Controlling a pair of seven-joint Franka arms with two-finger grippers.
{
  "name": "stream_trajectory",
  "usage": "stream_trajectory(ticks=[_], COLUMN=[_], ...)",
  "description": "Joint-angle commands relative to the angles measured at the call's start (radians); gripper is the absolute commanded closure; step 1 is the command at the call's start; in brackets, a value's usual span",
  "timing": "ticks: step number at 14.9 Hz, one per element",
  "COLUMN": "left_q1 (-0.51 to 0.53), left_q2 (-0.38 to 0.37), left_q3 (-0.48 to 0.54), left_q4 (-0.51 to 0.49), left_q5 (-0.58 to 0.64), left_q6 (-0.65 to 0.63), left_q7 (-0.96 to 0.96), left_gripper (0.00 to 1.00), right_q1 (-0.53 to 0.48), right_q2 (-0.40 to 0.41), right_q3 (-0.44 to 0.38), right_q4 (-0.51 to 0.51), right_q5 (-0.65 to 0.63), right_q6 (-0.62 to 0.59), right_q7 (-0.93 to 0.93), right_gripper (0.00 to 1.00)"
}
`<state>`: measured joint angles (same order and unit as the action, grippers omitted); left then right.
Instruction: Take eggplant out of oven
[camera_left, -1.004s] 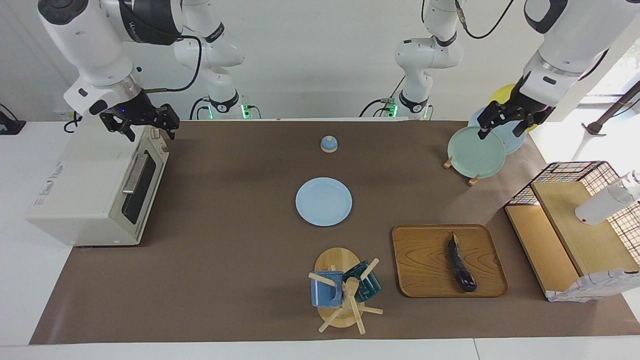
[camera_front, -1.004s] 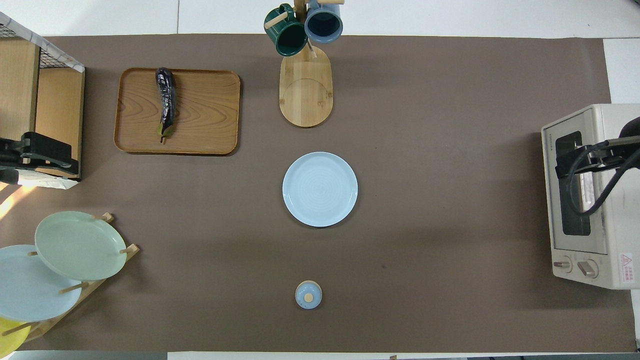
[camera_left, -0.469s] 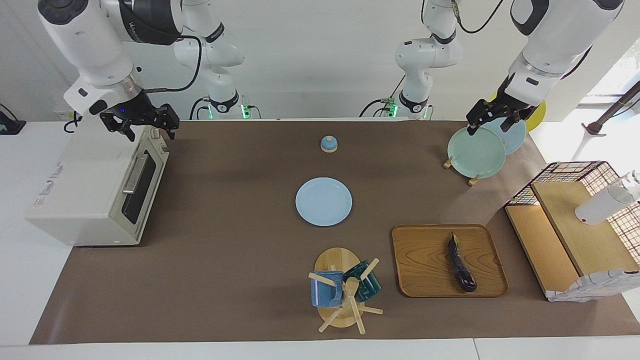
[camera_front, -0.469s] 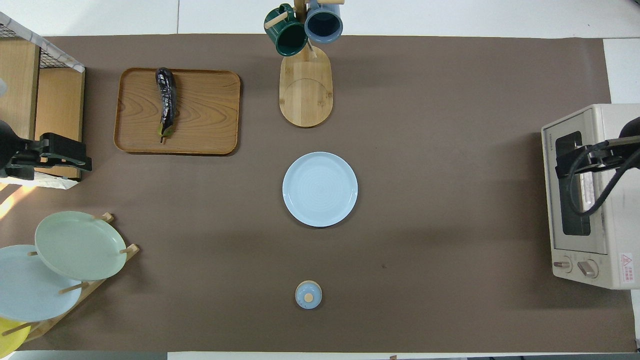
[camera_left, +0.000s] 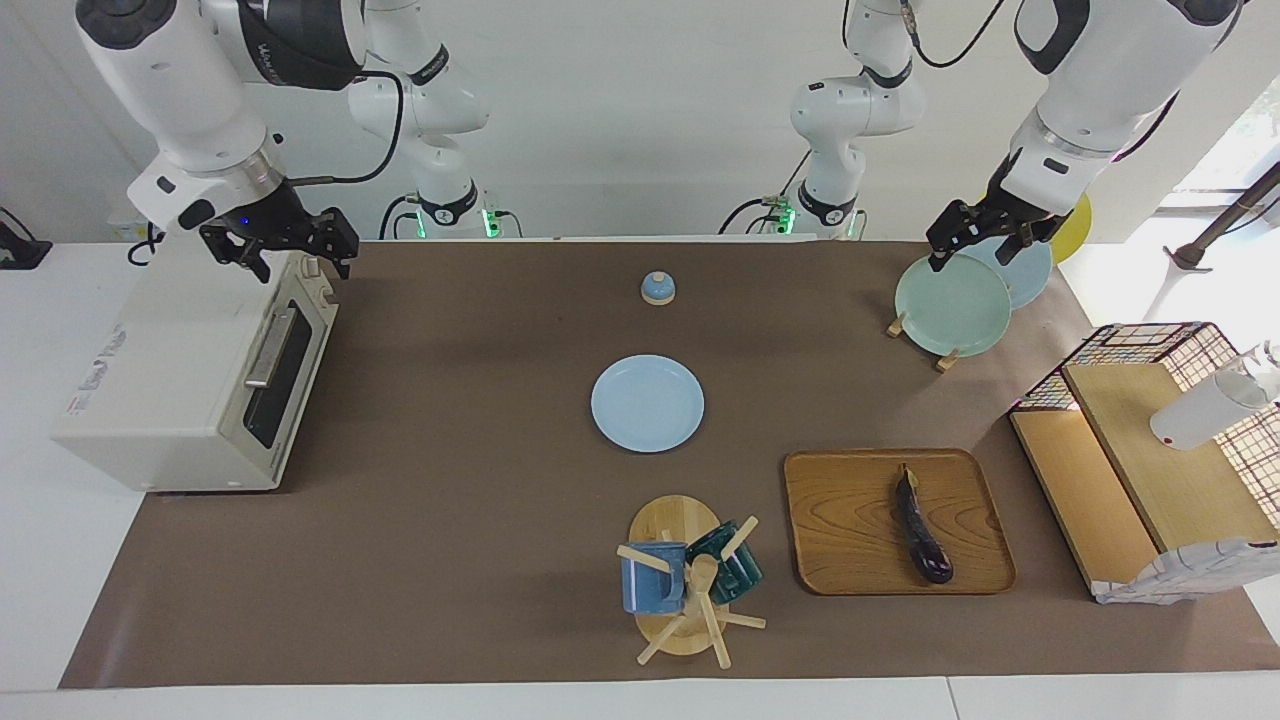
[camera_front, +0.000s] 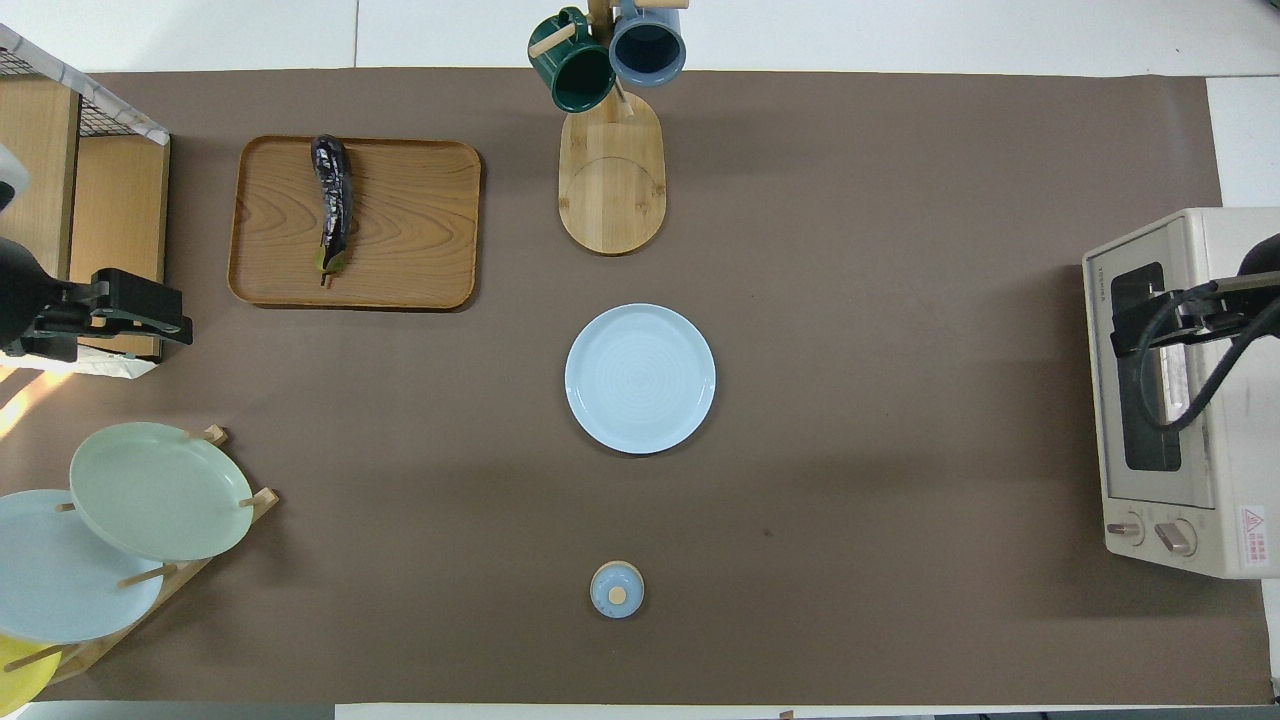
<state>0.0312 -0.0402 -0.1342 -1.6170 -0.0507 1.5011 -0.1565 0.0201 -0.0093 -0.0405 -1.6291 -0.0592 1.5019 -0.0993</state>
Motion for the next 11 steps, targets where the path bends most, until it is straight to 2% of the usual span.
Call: stream_trajectory(ticks=[1,11], left_q1=[-0.004,-0.001], left_q2=[-0.026,-0.029], left_q3=[0.013,0.01], left_q4=[-0.035,-0.035], left_q5=[0.019,0.049], left_q6=[0.01,0.007], left_q7=[-0.005,0.026], left_gripper=[0.0,0.0], right_q1=[-0.006,-0.005], right_q2=[-0.02,-0.02], right_q3=[0.001,0.001], right_q4=[-0.021,-0.021], right_q5=[0.019,0.019], right_q6=[0.0,0.0], right_q7=[0.015,0.015], right_gripper=[0.0,0.0])
